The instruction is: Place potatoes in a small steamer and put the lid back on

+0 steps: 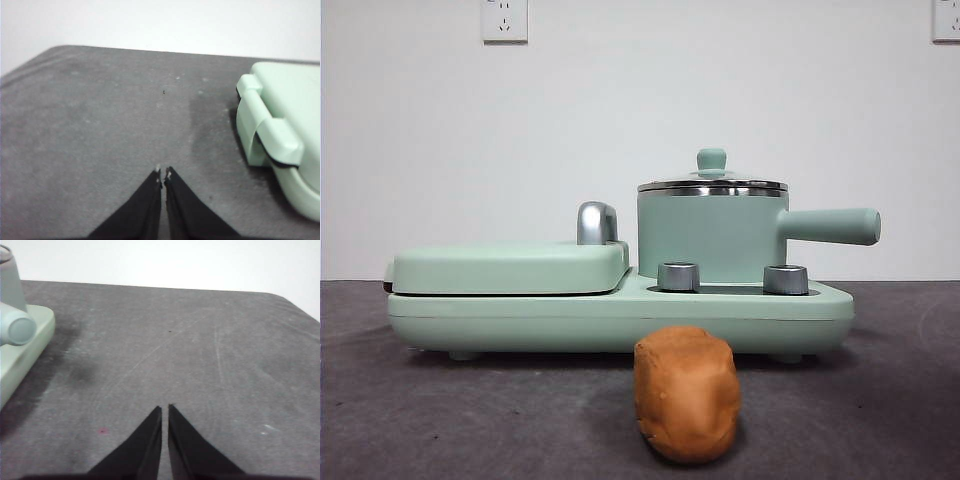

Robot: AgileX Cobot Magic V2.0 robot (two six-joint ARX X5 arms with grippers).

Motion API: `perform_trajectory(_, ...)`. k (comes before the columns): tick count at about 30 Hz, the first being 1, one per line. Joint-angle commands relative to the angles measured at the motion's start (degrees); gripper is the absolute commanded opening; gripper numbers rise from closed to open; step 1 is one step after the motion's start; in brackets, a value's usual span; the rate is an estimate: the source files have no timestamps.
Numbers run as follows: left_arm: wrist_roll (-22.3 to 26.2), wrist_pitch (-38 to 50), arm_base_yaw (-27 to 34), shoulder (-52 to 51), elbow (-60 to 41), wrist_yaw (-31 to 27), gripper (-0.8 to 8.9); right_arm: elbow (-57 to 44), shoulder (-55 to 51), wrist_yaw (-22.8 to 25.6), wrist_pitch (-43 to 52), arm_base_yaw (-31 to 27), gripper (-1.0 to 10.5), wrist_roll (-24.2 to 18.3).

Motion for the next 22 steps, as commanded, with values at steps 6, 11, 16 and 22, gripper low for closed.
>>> perform_trajectory(6,-10.14,-0.42,-0.59,0.04,-0.63,9.31,0.15,0.24,-0.15,-8.59,0.61,0.00,0.1,14.73)
perform_trajectory(11,-14.84,-0.46,-3.08,0.98,3.26,11.82,0.15,4.02,-0.09,-11.34,-0.33,0.52,0.1,22.38)
perform_trajectory(16,-16.79,-2.45,-5.66,5.11,10.78,11.93,0.15,12.22,1.11,-11.89,-5.99,1.81,0.1,26.25)
perform_trajectory(22,-16.41,-5.79,-8.26,13.99,22.60,15.85,0.15,24.61,6.75,-17.66,-12.63,2.78,0.1,25.59)
